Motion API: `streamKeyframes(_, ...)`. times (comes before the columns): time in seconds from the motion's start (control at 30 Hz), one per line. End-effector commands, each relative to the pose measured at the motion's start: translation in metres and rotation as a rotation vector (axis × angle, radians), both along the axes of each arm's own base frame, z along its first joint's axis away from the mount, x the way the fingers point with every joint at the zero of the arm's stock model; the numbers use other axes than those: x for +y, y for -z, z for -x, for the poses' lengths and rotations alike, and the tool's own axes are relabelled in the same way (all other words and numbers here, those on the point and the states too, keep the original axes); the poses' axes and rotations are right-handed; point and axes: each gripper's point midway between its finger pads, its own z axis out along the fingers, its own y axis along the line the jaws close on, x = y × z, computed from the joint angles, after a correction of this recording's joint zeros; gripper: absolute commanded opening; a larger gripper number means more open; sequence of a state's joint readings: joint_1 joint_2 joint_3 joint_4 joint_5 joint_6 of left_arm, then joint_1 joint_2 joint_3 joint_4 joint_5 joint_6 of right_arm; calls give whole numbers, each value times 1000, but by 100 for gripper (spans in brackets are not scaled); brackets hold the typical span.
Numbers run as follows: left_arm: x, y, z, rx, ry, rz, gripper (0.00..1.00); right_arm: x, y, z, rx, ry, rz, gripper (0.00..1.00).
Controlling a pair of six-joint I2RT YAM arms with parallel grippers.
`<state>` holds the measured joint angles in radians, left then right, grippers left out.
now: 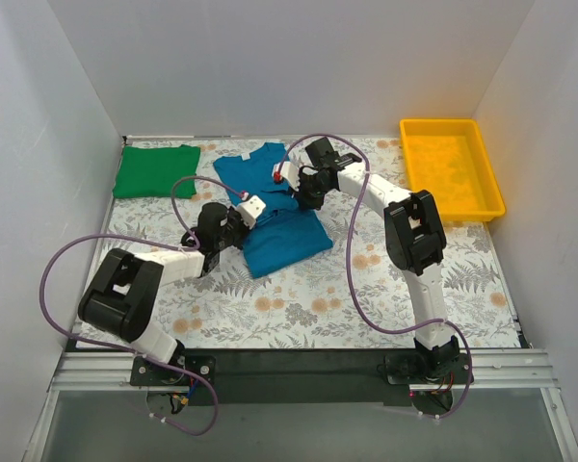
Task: Fold and stack the t-shirts
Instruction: Fold the tshirt
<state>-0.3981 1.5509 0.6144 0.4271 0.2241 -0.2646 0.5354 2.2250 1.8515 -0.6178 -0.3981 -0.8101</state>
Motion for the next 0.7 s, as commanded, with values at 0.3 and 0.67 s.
streamKeyframes(0.3,-7,-17,-37,-58,7,19,0,-6,-27,-34,-91,128,-25,1)
streamKeyframes(0.67,0,-8,-53,-46,-38,-1,0,2,-26,-48,-100,157,-44,1)
